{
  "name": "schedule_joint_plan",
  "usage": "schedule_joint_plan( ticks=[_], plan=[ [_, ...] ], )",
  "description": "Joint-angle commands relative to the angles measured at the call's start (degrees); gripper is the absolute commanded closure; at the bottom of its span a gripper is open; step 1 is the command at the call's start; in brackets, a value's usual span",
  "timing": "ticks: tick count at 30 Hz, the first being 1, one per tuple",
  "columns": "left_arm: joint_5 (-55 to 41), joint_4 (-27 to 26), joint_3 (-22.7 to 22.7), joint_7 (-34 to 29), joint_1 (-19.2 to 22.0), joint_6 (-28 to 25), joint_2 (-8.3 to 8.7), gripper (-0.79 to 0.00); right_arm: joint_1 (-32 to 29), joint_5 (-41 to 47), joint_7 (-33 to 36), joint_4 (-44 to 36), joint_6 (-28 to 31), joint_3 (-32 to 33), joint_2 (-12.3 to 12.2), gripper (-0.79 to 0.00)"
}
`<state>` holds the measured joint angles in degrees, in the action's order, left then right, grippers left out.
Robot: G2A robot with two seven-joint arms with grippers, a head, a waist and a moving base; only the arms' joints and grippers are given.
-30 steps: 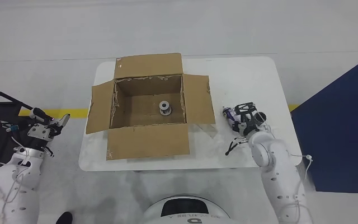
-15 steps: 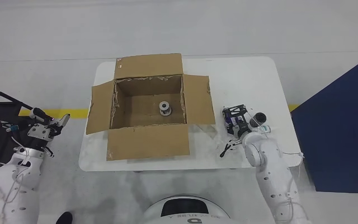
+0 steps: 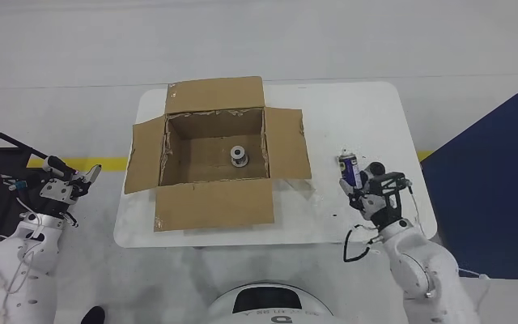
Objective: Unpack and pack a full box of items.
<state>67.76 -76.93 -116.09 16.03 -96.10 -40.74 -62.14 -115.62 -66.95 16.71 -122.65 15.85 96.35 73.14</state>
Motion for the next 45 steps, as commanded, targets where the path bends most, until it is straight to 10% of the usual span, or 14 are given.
schedule_joint_plan(
  ticks=[1, 12, 26, 34, 36, 45],
  plan=[
    [0.0, 0.0, 0.0, 0.0, 0.0, 0.0, 0.0, -0.785, 0.12, -0.71, 2.03, -2.59, -0.38, -1.07, -0.04, 0.0],
    [0.0, 0.0, 0.0, 0.0, 0.0, 0.0, 0.0, -0.785, 14.22, -18.93, 23.06, -11.22, -8.34, -25.45, 0.9, 0.0],
    [0.0, 0.0, 0.0, 0.0, 0.0, 0.0, 0.0, -0.785, 54.15, -21.09, 42.16, 18.81, -26.53, -59.65, 11.04, 0.0],
    [0.0, 0.0, 0.0, 0.0, 0.0, 0.0, 0.0, -0.785, 63.77, -18.38, 42.26, 34.37, -32.61, -64.67, 16.48, -0.348],
    [0.0, 0.0, 0.0, 0.0, 0.0, 0.0, 0.0, -0.785, 64.64, -18.36, 42.78, 36.28, -32.75, -65.36, 17.31, -0.76],
    [0.0, 0.0, 0.0, 0.0, 0.0, 0.0, 0.0, -0.785, 58.81, -21.0, 40.19, 28.65, -29.12, -61.03, 16.22, -0.785]
  ],
)
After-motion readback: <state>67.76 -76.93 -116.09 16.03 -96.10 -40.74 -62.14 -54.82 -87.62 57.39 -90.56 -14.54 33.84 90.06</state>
